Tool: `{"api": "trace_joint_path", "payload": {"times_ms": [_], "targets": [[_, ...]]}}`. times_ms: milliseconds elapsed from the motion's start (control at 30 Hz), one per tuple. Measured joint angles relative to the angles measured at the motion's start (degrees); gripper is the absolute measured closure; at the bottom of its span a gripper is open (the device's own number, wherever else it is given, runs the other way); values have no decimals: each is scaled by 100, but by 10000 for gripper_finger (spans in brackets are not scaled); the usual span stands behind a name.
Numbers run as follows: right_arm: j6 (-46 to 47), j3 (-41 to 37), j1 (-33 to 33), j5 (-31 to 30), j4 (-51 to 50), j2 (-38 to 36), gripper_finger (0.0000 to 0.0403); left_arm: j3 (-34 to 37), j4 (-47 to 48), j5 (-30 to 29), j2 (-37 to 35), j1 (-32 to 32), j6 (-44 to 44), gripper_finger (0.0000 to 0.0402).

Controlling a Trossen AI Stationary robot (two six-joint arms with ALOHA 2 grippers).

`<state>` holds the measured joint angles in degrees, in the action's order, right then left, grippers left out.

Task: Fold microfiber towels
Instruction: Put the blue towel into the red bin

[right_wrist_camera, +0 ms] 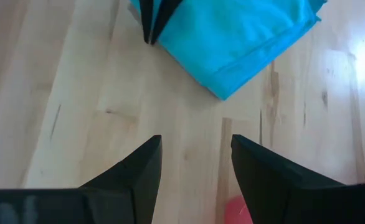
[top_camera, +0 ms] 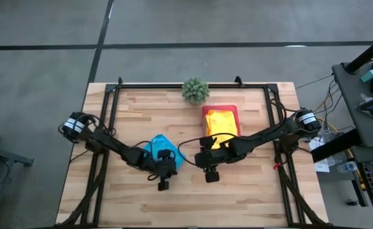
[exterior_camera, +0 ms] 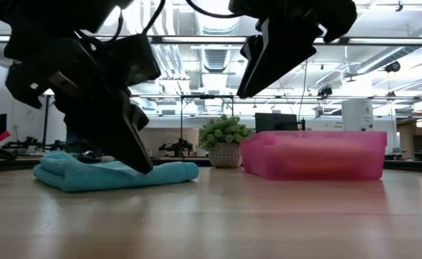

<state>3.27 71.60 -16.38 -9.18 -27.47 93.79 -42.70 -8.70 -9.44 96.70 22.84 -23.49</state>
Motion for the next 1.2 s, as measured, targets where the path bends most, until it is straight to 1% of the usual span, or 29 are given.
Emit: {"api": "trace_joint_path", "payload": {"times_ms": [167, 467, 767, 967, 1200], "targets": [[-2, -94, -7, 3, 140, 5, 220, 10, 243, -12, -214, 75, -15, 400], [162, -154, 30, 1, 303, 5, 220, 98, 275, -41, -634, 272, -20, 400], [281, -164, 107, -4, 387, 5, 220, 125, 641, -47, -1062, 608, -328, 400], [280, -168, 116, -1, 452, 5, 220, 180, 677, -45, -1130, 849, -611, 400], [277, -218, 118, -1, 620, 5, 220, 195, 990, -47, -1136, 1019, -936, 400]]}}
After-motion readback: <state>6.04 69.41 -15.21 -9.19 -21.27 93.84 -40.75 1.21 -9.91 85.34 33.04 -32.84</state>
